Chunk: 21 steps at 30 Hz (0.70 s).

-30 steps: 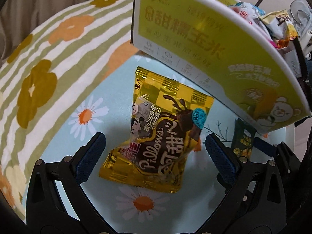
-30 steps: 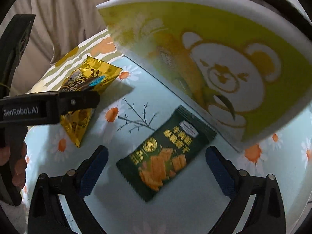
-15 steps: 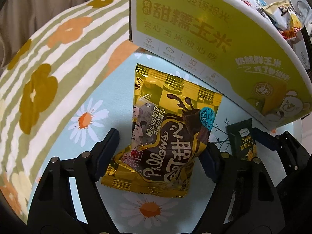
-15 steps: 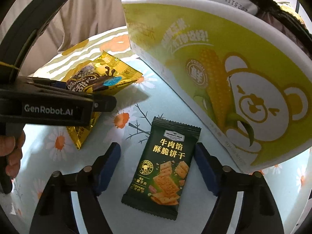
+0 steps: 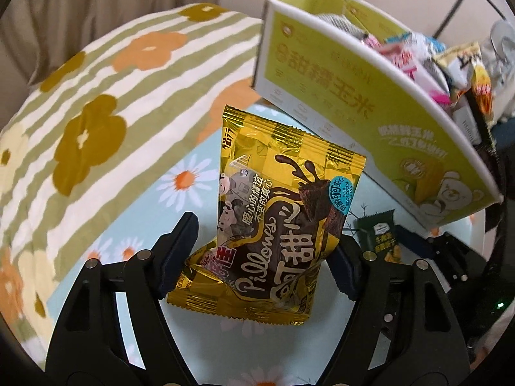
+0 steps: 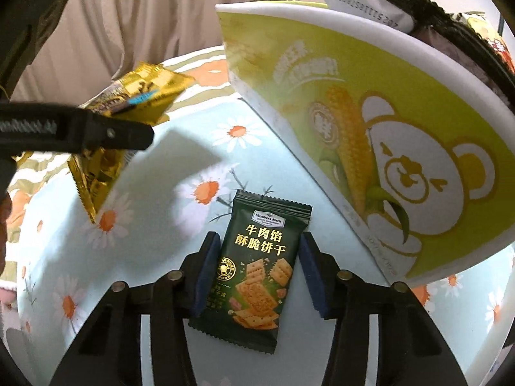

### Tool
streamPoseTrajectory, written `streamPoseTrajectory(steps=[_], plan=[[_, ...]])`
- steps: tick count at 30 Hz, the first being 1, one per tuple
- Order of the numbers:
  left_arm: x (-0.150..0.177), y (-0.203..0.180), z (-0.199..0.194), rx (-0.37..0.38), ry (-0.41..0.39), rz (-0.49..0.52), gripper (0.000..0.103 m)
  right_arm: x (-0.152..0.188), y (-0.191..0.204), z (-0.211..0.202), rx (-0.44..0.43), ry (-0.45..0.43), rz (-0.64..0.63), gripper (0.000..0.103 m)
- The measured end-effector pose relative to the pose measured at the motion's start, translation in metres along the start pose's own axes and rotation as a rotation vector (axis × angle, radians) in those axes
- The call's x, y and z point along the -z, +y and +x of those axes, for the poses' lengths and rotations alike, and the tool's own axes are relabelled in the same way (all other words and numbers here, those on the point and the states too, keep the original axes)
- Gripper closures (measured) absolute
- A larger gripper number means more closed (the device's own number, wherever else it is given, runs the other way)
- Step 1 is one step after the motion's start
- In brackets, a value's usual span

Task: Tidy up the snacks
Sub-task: 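Grasp the gold Pillows bag with the left tool while the right tool grasps the green cracker pack, then carry both packs into the yellow box and open both tools to release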

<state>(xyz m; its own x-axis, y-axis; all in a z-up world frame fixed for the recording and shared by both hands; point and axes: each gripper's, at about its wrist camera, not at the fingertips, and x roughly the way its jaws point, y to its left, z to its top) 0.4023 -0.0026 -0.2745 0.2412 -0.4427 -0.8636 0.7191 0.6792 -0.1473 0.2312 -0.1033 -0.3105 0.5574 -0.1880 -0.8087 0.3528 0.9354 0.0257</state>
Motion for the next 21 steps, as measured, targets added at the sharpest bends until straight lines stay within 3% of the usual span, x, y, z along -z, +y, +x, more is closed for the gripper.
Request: streamPoseTrajectory(steps=[9,16,21], plan=[[0.019,0.022,-0.061,-0.054,-0.063,-0.168,0.03,-0.015,0.007,-0.044,-0.121,-0.073,-0.041,0.059],[0.009,0.021,-0.119,-0.102,-0.141,-0.249,0.03,-0.065,0.005,-0.119,-0.269,-0.217,-0.095,0.059],[-0.013,-0.004,-0.146,-0.131,-0.199,-0.275,0.03,-0.106,-0.025,-0.155,-0.395,-0.267,-0.122,0.059]])
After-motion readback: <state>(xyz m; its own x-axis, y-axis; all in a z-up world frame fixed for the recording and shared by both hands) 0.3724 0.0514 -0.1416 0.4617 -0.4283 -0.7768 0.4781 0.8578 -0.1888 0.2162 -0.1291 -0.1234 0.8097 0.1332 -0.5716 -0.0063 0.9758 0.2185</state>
